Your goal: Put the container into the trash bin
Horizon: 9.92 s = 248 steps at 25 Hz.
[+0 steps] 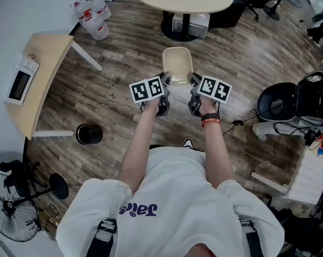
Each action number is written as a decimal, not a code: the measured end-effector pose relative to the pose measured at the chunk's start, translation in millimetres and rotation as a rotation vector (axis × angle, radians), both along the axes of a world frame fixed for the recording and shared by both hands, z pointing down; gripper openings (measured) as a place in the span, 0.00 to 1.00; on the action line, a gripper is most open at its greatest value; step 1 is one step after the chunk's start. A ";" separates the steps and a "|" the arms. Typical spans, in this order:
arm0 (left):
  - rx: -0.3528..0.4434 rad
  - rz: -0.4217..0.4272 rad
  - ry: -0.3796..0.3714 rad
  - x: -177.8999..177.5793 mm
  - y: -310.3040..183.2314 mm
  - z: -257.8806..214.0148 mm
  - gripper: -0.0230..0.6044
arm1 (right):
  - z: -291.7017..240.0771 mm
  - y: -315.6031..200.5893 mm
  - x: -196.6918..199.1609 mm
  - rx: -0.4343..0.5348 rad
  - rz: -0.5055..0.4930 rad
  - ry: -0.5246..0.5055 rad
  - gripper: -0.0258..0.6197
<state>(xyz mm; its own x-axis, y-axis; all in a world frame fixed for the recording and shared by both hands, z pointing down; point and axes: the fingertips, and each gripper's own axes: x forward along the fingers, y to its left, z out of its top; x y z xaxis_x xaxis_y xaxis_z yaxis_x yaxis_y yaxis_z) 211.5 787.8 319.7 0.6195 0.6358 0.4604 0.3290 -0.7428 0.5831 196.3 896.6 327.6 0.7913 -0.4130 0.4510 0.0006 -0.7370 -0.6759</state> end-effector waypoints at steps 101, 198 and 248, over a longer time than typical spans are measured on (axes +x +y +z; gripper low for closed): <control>-0.228 -1.482 -0.227 -218.9 -929.8 87.7 0.17 | 84.4 -1007.6 -95.6 -0.252 -1.461 -0.242 0.17; -0.463 -1.573 -0.631 -208.9 -1109.2 742.7 0.17 | 724.4 -1201.5 -85.0 -0.585 -1.602 -0.572 0.16; -0.514 -1.526 -0.568 -180.8 -1135.6 746.0 0.44 | 738.8 -1227.0 -74.7 -0.585 -1.586 -0.491 0.35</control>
<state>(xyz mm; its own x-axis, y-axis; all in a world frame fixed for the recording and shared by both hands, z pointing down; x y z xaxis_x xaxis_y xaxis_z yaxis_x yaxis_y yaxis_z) 30.7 -347.8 1065.7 0.6035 -0.1920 0.7739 -0.7672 0.1248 0.6292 121.7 -330.4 1066.4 -0.4194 -0.2916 0.8597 -0.7886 -0.3520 -0.5041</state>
